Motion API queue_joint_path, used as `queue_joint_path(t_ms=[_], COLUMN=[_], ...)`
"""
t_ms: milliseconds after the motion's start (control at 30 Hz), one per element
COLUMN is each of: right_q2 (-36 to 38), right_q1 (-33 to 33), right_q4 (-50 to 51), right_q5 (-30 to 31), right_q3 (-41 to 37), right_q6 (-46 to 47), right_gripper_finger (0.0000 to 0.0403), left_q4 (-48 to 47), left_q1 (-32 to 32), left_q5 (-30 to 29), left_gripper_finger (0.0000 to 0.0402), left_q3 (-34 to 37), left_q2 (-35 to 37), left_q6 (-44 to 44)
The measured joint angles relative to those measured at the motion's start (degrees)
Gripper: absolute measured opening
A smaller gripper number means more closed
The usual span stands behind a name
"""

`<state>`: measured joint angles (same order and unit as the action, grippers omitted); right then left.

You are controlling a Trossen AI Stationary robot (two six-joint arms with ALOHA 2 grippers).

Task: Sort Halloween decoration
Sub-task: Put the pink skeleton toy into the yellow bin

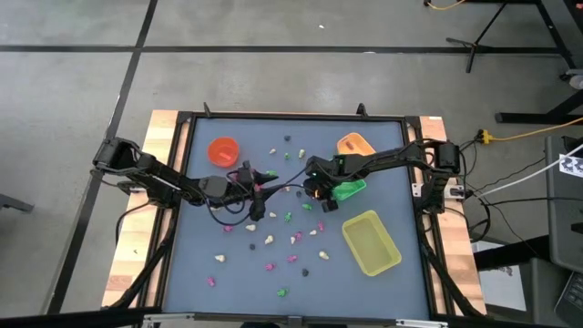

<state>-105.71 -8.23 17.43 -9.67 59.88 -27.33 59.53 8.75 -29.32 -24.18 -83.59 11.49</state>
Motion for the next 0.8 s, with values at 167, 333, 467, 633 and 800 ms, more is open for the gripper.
queue_joint_path(t_ms=[167, 333, 467, 633, 800], right_q2=[0.0, 0.1, 0.5, 1.3, 1.7], right_q1=[0.0, 0.0, 0.0, -0.1, -0.1], right_q4=[0.0, 0.1, 1.7, 8.9, 15.5], right_q5=[0.0, 0.0, 0.0, 0.4, 4.9], right_q3=[0.0, 0.0, 0.6, 5.3, 11.5], right_q6=[0.0, 0.0, 0.0, 0.0, -0.2], right_gripper_finger=[0.0039, 0.0036, 0.0052, 0.0053, 0.0045], left_q4=[0.0, 0.0, 0.0, 0.1, 0.1], left_q1=[0.0, 0.0, 0.0, 0.0, 0.0], left_q5=[0.0, 0.0, 0.0, 0.0, 0.4], left_gripper_finger=[0.0144, 0.0144, 0.0144, 0.0144, 0.0144], left_q3=[0.0, 0.0, 0.0, 0.0, 0.0], left_q2=[0.0, 0.0, 0.0, 0.0, 0.0], left_q6=[0.0, 0.0, 0.0, 0.0, 0.0])
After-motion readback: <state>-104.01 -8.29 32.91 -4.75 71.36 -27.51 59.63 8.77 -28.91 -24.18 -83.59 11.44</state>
